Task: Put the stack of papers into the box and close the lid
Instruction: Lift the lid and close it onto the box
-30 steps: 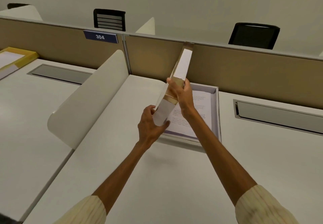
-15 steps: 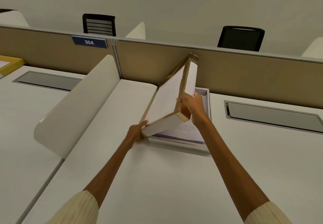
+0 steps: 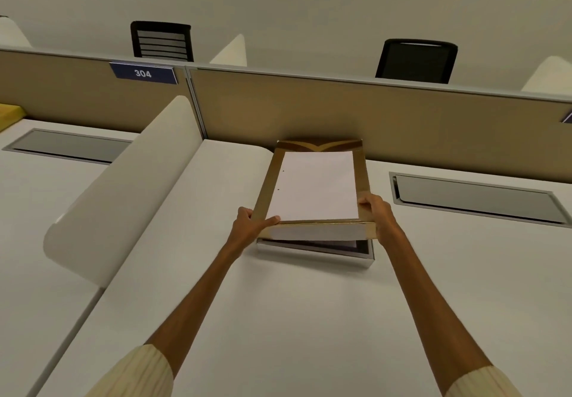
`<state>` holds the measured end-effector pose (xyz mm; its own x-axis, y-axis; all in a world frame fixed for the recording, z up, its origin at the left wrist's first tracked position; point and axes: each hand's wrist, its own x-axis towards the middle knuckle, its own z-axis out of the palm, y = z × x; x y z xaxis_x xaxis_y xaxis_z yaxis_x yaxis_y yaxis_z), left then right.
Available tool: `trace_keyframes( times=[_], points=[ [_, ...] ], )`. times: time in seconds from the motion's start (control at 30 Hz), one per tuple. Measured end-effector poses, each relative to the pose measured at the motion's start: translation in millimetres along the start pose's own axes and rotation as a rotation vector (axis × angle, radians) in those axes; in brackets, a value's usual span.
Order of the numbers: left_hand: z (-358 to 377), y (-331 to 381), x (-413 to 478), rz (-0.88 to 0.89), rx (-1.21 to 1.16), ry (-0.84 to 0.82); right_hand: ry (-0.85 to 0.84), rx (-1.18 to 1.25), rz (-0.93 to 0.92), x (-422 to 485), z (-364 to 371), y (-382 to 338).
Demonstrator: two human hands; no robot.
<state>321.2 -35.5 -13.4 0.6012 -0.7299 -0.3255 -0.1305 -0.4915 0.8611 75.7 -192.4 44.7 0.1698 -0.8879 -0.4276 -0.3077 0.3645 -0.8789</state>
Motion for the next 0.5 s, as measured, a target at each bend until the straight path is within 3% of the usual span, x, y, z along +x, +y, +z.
trace_keyframes(
  times=[0.2, 0.5],
  points=[
    [10.0, 9.5, -1.3, 0.052, 0.213, -0.009, 0.028, -0.111, 0.109, 4.7, -7.8, 11.4],
    [3.0, -7.9, -15.2, 0.070, 0.057, 0.057, 0.039, -0.148, -0.037, -7.0, -2.1, 47.7]
  ],
)
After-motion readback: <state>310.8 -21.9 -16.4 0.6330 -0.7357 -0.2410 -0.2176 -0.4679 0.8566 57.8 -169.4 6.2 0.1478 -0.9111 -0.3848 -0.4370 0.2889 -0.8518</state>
